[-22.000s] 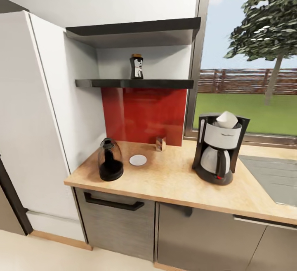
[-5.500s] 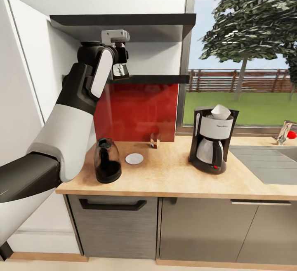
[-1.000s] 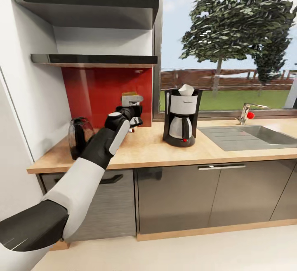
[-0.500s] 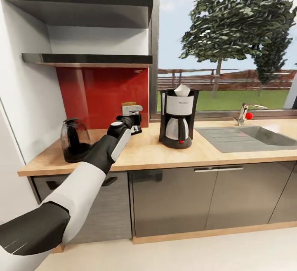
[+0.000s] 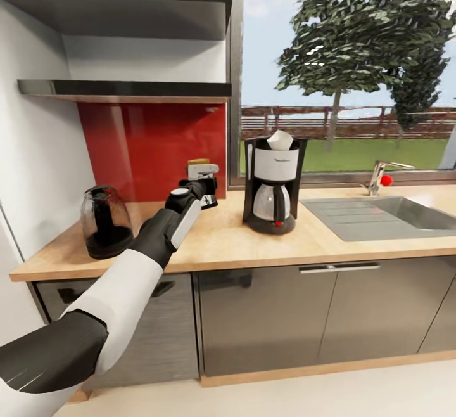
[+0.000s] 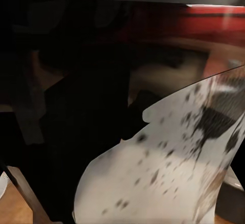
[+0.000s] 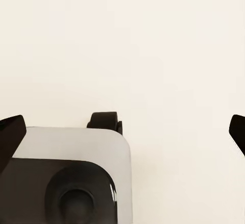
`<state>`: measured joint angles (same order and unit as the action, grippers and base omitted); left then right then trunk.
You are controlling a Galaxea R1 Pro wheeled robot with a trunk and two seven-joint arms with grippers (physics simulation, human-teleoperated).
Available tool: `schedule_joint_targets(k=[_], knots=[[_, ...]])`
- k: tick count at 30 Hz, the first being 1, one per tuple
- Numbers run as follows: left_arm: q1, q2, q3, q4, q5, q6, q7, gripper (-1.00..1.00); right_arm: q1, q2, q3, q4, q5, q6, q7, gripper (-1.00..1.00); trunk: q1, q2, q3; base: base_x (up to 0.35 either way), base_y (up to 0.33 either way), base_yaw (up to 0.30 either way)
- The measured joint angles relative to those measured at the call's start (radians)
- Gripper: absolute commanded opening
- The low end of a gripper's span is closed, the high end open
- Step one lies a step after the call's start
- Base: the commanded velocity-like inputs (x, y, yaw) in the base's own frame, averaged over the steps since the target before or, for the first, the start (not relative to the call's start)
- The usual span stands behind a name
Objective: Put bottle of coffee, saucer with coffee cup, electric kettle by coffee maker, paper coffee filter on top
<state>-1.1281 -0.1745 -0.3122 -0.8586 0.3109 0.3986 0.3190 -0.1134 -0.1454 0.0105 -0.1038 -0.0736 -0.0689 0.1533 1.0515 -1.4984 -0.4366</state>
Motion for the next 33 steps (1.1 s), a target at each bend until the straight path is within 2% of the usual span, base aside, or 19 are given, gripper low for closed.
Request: schedule_joint_targets(k=[4,11,13,15,16,18,22,33], knots=[[0.0,0.0,-0.02,0.02,0.002,-0.004,0.0,-1.0,-0.001,0.0,0.0,0.0,0.0,0.0,0.0,1.0,0.0,0.0,0.0,0.11,-0.04,0.0],[0.0,0.0,-0.022,0.022,0.0,-0.003,0.001,-1.0,0.0,0.0,0.0,0.0,0.0,0.0,0.0,1.0,0.0,0.0,0.0,0.092,-0.127,0.0],[0.002,0.0,-0.023,0.051,0.002,-0.008,0.001,-1.0,0.0,0.0,0.0,0.0,0.0,0.0,0.0,1.0,0.0,0.0,0.0,0.007,-0.01,0.0],[0.003,0.0,-0.023,0.073,0.001,-0.035,0.001,-1.0,0.0,0.0,0.0,0.0,0.0,0.0,0.0,1.0,0.0,0.0,0.0,0.003,-0.004,0.0],[0.004,0.0,-0.026,0.124,0.002,-0.112,0.0,-1.0,0.0,0.0,0.0,0.0,0.0,0.0,0.0,1.0,0.0,0.0,0.0,0.001,-0.001,0.0],[0.004,0.0,-0.028,0.139,0.003,-0.131,0.0,-1.0,0.0,0.0,0.0,0.0,0.0,0.0,0.0,1.0,0.0,0.0,0.0,0.0,0.0,0.0],[0.004,0.0,-0.028,0.165,0.002,-0.146,0.0,-1.0,0.001,0.0,0.0,0.0,0.0,0.0,0.0,1.0,0.0,0.0,0.0,0.0,-0.08,0.0],[0.004,0.0,-0.029,0.169,0.002,-0.149,0.0,-1.0,0.001,0.0,0.0,0.0,0.0,0.0,0.0,1.0,0.0,0.0,0.0,0.0,-0.15,0.0]])
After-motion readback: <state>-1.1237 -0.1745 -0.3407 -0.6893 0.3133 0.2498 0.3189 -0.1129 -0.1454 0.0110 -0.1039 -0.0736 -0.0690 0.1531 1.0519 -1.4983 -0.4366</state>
